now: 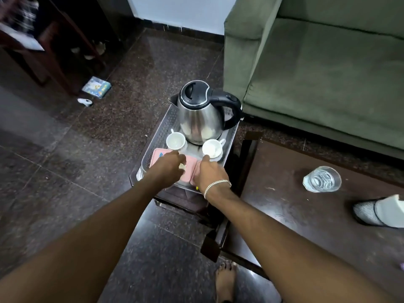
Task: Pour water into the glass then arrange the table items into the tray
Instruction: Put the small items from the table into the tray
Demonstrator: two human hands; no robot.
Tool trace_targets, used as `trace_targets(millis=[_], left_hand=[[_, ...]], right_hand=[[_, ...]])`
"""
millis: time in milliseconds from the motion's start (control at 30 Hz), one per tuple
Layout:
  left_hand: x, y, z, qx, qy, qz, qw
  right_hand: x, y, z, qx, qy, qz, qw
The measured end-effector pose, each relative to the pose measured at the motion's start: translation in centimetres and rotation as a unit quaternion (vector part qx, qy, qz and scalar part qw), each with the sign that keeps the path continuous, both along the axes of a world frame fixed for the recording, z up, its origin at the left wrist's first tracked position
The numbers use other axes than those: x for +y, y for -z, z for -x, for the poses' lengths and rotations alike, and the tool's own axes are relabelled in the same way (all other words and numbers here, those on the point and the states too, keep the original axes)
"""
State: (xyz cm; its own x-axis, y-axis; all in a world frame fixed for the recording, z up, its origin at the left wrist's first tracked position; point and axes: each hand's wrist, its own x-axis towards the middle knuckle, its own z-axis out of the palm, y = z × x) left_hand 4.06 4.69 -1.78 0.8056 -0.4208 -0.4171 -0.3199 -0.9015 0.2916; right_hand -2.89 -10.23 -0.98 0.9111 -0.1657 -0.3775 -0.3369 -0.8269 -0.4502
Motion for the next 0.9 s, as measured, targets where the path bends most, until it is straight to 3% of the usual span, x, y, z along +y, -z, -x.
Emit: trace_targets(millis=[267,400,533,767,900], left_hand=[[-0.9,-1.2,-0.3,0.009,0.008,-0.033,0.999],[-2.5,-3.3,0.7,-0.109,0.027,0.064,0.992],[-7.2,-4.2,3.2,-0.138,0.056,0.177,0.973],[-18.5,-2.4,11.1,-0.140,0.157,0.155,0.965],[-24.9,-0.2,16.9,-0.103,0.183,0.137,0.968]], right_hand=[[-1.7,-0.5,0.9,-0.037,-0.029,0.024,0.999],[-5.7,-1.2,3.2,-0.113,0.033,0.011,0.993],[-11.0,-1.0,7.4,-0.142,0.077,0.059,0.985],[-20.7,0.2,16.4,-0.142,0.119,0.189,0.964],[-25.9,1.1,22.4,-0.103,0.136,0.209,0.963]])
